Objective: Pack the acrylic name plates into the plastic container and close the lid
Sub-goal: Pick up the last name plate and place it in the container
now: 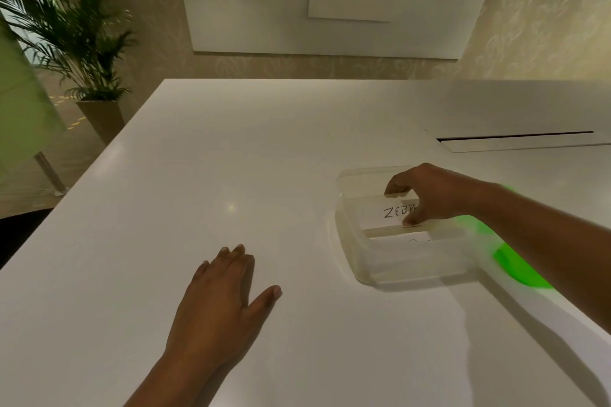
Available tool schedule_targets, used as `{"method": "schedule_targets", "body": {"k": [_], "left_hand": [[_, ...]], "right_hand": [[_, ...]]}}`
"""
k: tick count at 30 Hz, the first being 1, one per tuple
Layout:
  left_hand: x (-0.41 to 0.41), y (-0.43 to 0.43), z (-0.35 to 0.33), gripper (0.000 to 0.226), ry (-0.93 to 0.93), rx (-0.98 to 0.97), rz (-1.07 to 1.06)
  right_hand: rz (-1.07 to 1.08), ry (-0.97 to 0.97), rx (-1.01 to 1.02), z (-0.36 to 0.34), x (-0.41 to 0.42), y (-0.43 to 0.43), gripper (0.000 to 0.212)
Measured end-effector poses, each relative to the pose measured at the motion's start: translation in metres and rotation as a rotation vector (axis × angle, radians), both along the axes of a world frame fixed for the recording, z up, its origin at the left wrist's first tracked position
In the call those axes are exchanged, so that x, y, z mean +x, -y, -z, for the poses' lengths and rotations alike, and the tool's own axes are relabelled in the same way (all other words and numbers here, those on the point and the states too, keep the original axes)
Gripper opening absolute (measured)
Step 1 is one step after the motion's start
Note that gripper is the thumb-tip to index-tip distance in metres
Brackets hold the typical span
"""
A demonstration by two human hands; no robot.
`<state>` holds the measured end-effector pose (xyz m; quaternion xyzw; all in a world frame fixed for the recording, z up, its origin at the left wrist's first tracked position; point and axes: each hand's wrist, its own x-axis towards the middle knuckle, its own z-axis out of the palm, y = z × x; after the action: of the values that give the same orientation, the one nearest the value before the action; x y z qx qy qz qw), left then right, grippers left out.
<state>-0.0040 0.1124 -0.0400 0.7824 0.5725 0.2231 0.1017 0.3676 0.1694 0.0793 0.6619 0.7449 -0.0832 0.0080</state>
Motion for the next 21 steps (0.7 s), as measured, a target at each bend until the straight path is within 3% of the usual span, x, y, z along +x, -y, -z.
{"method": "schedule_targets", "body": {"k": [10,14,18,21], "left_hand": [[0.001,-0.001,0.000,0.077,-0.006,-0.006,-0.002],[0.000,0.000,-0.001,0.076,0.003,-0.017,0.000],[0.000,0.002,-0.002,0.076,0.018,-0.013,0.001],[0.000,0.001,-0.003,0.076,0.007,-0.006,0.000]], "right_hand": [[-0.059,-0.157,0.211,-0.008,-0.007,0.012,0.038],[-0.069,-0.325,0.436,-0.015,-0.036,0.032,0.043],[-0.118,-0.441,0.769,-0.015,-0.083,0.065,0.032],[-0.222,-0.554,0.831,-0.001,-0.125,0.095,0.025]]}}
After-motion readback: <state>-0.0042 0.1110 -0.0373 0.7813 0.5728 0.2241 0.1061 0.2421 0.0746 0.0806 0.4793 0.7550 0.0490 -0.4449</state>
